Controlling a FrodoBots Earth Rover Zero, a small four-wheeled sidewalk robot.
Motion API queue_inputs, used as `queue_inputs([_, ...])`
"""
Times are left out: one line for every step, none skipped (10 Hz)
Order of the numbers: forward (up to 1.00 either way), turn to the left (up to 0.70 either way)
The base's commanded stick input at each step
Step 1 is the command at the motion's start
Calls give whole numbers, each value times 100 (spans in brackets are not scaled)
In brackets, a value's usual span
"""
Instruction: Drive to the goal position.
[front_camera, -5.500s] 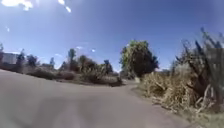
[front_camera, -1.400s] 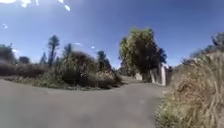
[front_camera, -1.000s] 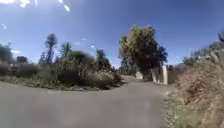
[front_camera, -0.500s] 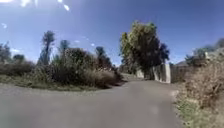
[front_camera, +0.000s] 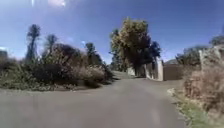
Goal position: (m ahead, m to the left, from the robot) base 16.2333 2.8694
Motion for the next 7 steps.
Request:
queue_inputs([100, 0])
queue_inputs([100, 0])
queue_inputs([100, 0])
queue_inputs([100, 0])
queue_inputs([100, 0])
queue_inputs([100, 0])
queue_inputs([100, 0])
